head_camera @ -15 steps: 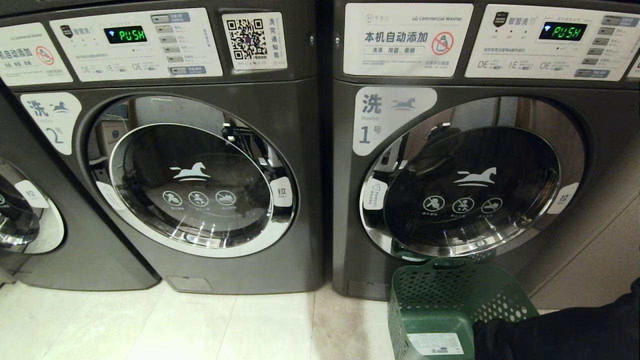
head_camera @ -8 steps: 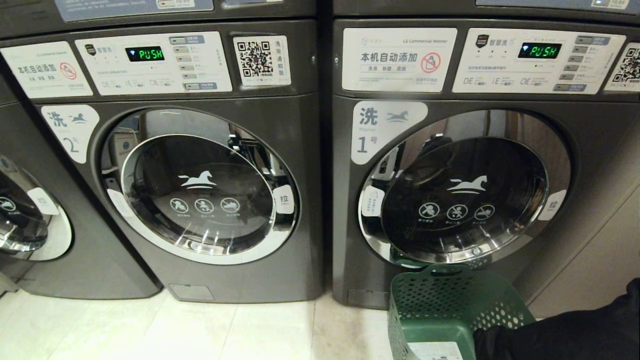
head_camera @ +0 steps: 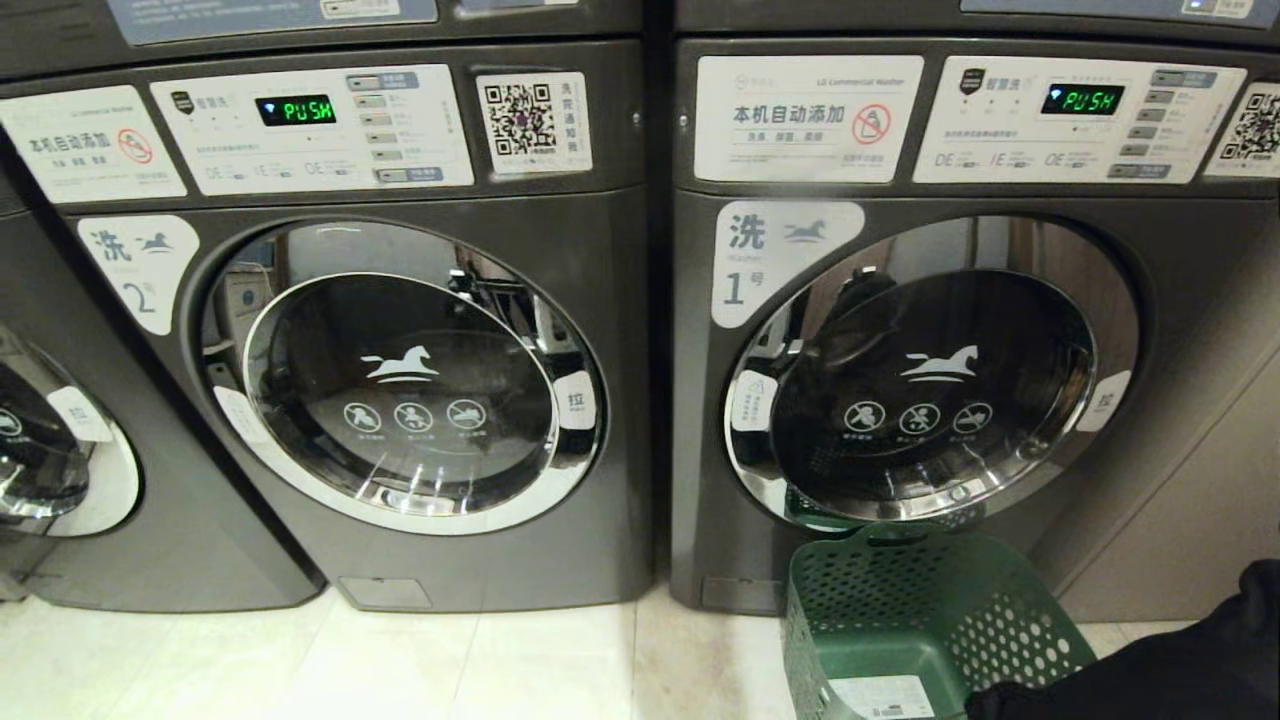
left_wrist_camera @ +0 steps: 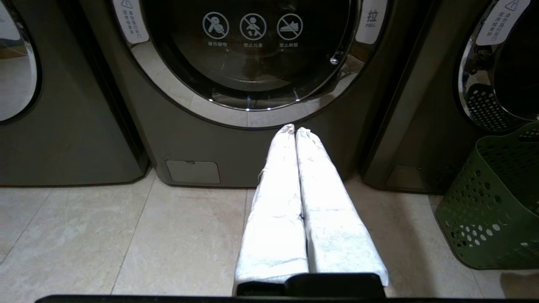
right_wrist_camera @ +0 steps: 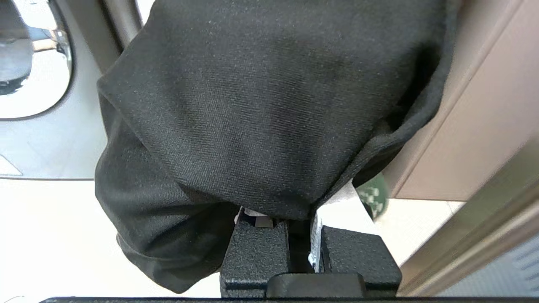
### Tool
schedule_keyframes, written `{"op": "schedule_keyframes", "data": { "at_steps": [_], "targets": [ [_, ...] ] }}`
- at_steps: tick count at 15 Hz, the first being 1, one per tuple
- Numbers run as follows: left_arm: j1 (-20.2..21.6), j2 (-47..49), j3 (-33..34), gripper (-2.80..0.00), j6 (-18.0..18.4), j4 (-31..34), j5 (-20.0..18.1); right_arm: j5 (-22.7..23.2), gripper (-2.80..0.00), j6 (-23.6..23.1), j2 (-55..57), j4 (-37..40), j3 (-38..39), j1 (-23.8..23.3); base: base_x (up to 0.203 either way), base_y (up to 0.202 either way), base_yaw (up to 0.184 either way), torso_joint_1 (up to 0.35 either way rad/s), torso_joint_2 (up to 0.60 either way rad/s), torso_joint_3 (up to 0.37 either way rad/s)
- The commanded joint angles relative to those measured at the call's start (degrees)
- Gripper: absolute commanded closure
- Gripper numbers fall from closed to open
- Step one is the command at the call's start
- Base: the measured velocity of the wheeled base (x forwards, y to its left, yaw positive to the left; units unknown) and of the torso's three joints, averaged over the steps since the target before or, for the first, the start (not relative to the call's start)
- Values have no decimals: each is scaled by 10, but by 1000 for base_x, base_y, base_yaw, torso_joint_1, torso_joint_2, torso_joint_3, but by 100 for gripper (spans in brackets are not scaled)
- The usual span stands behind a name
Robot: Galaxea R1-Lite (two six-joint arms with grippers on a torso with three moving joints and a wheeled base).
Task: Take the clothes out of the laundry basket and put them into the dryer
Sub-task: Put the clothes in the dryer
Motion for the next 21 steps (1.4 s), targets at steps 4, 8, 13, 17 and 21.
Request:
{"op": "schedule_keyframes", "data": {
  "at_steps": [4, 8, 13, 17, 21],
  "targets": [
    [0, 0, 1, 0, -1, 0, 0, 0, 0, 1, 1, 0, 0, 0, 0, 195, 0, 2, -2, 4],
    [0, 0, 1, 0, -1, 0, 0, 0, 0, 1, 1, 0, 0, 0, 0, 196, -3, 5, 1, 3],
    [0, 0, 1, 0, -1, 0, 0, 0, 0, 1, 1, 0, 0, 0, 0, 196, -2, 0, 0, 2],
    [0, 0, 1, 0, -1, 0, 0, 0, 0, 1, 1, 0, 0, 0, 0, 198, -2, 4, 0, 5],
    [0, 0, 1, 0, -1, 0, 0, 0, 0, 1, 1, 0, 0, 0, 0, 196, -1, 2, 2, 2]
  ]
}}
